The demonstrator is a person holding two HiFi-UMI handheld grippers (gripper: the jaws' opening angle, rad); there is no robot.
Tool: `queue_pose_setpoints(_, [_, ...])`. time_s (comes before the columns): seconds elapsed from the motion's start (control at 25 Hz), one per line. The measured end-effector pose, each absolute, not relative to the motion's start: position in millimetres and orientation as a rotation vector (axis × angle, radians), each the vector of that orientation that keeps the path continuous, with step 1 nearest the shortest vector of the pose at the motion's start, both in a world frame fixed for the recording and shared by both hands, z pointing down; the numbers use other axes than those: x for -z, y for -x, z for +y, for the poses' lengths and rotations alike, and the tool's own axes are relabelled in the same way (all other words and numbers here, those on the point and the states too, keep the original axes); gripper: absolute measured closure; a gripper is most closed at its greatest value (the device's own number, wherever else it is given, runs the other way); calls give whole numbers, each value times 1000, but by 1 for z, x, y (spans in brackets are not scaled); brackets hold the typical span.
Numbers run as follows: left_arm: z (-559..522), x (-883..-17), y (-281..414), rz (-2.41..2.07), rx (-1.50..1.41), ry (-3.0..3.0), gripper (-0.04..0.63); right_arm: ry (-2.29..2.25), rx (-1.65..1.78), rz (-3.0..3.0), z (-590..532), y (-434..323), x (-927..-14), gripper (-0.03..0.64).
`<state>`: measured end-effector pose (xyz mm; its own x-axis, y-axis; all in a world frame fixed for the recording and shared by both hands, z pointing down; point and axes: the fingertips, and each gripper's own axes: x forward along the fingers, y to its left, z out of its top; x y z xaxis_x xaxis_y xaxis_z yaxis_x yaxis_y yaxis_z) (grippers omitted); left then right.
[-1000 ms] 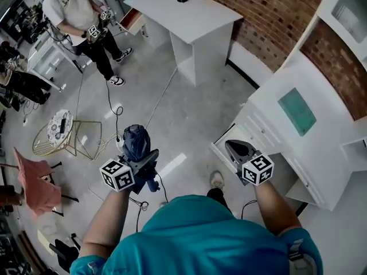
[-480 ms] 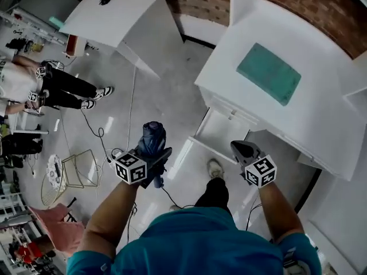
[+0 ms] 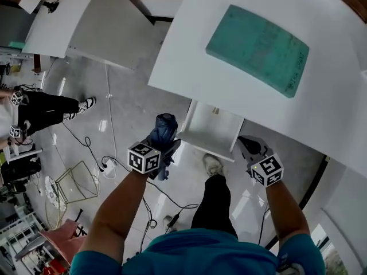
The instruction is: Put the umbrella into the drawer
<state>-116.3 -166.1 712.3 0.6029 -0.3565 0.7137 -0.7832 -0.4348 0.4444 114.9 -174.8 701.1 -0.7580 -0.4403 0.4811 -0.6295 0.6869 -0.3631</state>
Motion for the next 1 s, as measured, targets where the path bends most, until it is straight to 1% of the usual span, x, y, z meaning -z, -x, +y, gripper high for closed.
queue_pose_setpoints(0.12, [-174, -764, 104, -824, -784, -2106, 337, -839, -680, -2526, -176, -113, -731, 594])
queue_pose_setpoints(0.32, [-175, -845, 81, -600, -1081, -2282, 339, -805, -575, -2511, -161, -101, -773, 594])
queue_pose_setpoints(0.4, [-176, -868, 69, -533, -1130, -2302, 339, -812, -570, -2502, -153, -99, -789, 594])
queue_pose_setpoints(0.56, [-187, -911, 36, -449, -1163, -2319, 339, -839, -594, -2477, -142, -102, -826, 594])
queue_pose_setpoints(0.76, [-188, -953, -9, -300, -1275, -2384, 345, -853, -611, -2462, -134, -109, -859, 594])
queue_pose_setpoints(1.0, [-168, -980, -36, -139, -1449, -2354, 345, -874, -614, -2453, -134, -119, -883, 594])
